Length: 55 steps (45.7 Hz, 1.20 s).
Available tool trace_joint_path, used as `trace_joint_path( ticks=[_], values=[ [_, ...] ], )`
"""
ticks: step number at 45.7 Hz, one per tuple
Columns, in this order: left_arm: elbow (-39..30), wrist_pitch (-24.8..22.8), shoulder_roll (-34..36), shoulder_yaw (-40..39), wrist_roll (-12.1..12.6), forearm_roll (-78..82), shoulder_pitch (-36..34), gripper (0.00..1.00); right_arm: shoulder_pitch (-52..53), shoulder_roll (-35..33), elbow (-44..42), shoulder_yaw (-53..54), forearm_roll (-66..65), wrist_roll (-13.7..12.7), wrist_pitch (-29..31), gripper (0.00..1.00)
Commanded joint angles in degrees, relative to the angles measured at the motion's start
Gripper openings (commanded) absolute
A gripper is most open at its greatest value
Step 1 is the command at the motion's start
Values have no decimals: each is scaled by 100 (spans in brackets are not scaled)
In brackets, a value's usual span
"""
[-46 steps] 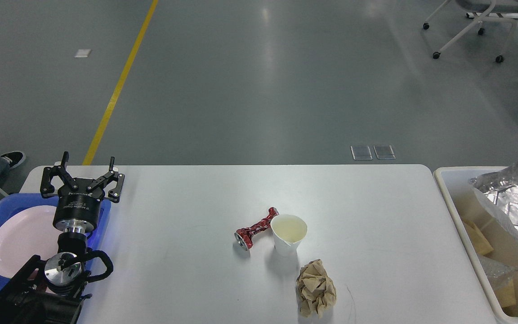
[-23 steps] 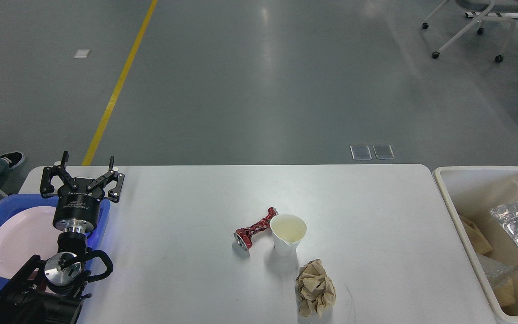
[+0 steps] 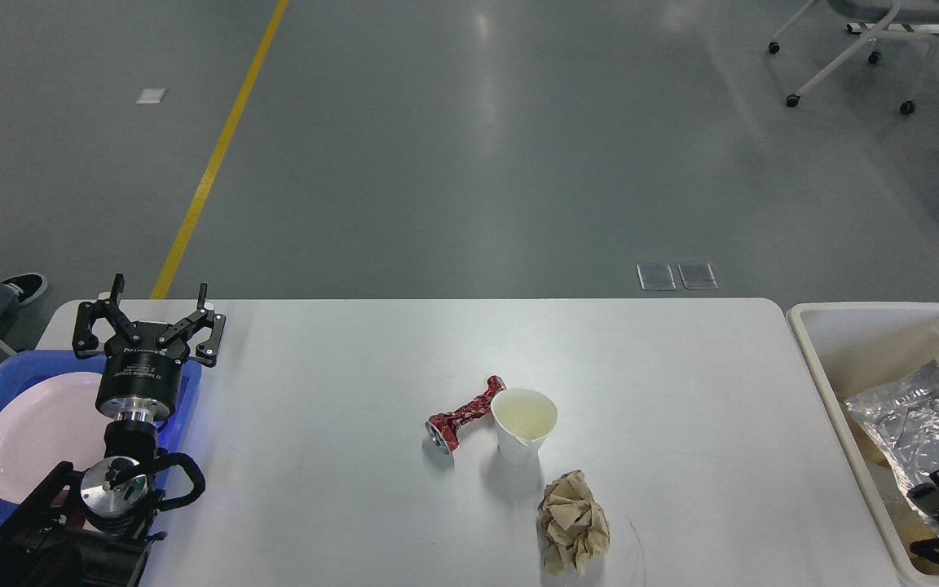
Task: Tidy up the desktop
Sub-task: 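Lower the foil wrapper into the bin and open the right gripper, then raise the right gripper and move it to the crumpled brown paper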
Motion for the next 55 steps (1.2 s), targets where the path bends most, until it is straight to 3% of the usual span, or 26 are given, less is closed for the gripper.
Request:
trace_joint_path(
  ticks=[1,3,6,11,27,36,43,48,55],
  values=[
    [0,0,0,0,1,-1,-2,96,-8,-8,-1,-6,-1,-8,-30,24],
    [0,0,0,0,1,-1,-2,96,-8,1,-1,-6,-1,-8,-56,40],
    [0,0,0,0,1,-1,-2,96,-8,27,8,-6,-9,-9,-100,49],
    [0,0,0,0,1,7,-2,96,-8,45,8,2,-9,-9,-276,100],
    [0,0,0,8,1,-1,-2,96,430,-148,288,-68,-211,-17,-180,100],
    [0,0,0,0,-8,-1,-2,96,1738,-1263,2132,-182,-1431,-44,400,100],
    [0,0,0,0,1,-1,-2,96,2925,-1722,3425,-849,-2276,-88,875,100],
    [0,0,0,0,1,-1,6,96,4278,-1705,4173,-1990,-2321,-79,1655,100],
    [0,0,0,8,1,-1,-2,96,5984,-897,4517,-3055,-2268,-70,3658,100]
  ],
)
